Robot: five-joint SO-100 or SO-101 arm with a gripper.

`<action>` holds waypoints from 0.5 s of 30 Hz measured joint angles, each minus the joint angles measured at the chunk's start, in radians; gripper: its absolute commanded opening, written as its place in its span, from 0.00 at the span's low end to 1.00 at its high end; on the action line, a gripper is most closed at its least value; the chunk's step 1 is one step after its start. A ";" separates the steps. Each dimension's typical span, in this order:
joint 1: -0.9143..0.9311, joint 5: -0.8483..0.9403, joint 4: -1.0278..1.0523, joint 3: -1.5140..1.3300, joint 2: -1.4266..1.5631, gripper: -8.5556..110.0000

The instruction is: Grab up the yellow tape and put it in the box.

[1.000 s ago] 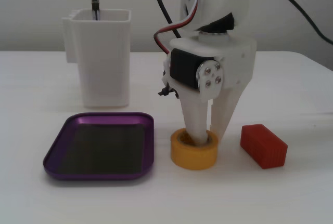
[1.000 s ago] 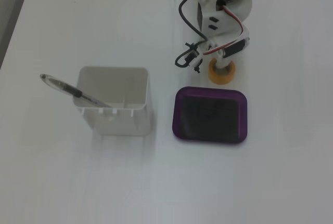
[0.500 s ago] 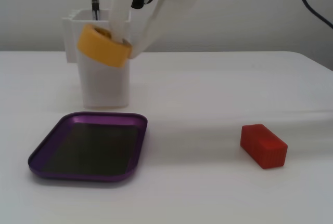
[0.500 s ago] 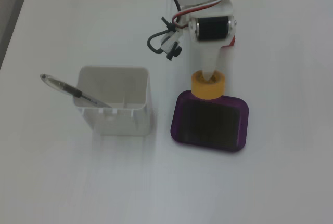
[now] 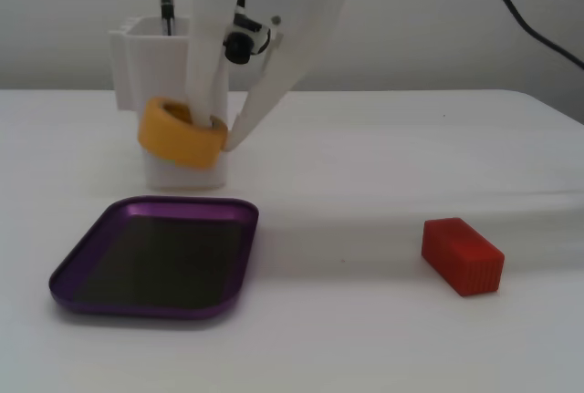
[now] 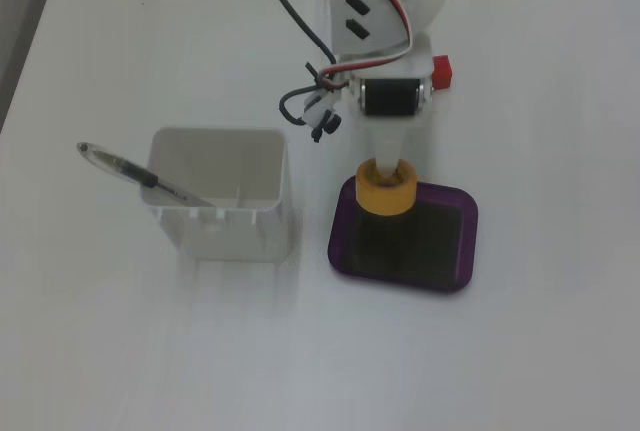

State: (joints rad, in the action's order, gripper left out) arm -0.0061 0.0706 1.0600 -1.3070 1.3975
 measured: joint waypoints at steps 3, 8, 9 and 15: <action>-0.008 0.000 -0.008 0.000 -0.034 0.07; 0.000 0.000 -0.009 0.000 -0.072 0.07; 0.002 0.000 -0.009 0.000 -0.081 0.07; 0.002 0.000 -0.009 0.000 -0.141 0.13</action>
State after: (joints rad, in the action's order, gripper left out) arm -0.0046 0.0706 1.0508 -1.3070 1.2563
